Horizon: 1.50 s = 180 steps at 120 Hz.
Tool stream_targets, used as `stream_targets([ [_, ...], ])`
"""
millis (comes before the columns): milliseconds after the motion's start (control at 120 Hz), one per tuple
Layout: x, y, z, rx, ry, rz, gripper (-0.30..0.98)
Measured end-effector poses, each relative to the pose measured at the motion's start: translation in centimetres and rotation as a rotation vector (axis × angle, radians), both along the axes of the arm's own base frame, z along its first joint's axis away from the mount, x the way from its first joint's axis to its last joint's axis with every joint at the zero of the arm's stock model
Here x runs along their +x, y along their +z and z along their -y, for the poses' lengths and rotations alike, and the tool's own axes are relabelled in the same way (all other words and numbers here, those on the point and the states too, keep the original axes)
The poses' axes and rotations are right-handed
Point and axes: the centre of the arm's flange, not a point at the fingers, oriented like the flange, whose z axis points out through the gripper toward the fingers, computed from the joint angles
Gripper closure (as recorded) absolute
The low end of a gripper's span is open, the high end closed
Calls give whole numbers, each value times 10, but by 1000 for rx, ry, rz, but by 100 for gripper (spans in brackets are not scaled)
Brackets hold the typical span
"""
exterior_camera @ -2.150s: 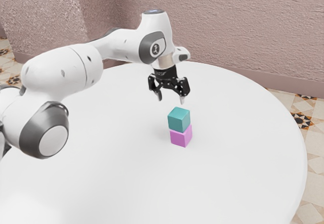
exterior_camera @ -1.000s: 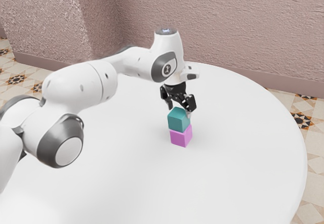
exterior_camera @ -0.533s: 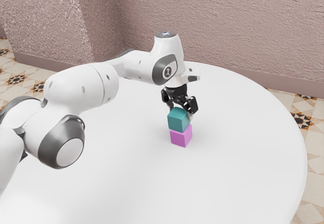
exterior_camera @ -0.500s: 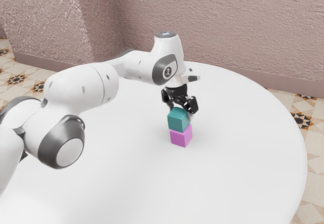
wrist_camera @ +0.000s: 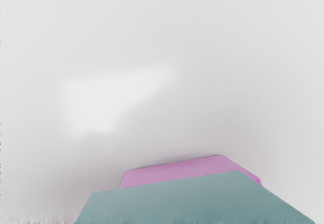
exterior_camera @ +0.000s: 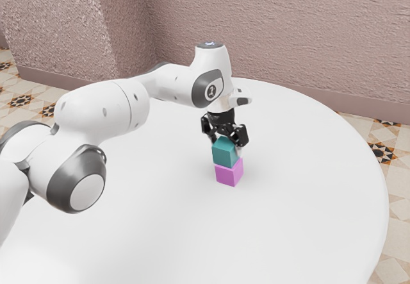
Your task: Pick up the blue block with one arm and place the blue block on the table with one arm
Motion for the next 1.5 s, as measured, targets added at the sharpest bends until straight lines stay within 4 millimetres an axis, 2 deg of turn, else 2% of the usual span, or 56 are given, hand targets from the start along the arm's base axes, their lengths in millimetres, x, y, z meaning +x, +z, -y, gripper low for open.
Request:
stream_targets([
  [783,-6,6,5,-5,139,-40,0],
  [1500,-12,3,4,8,173,-73,0],
])
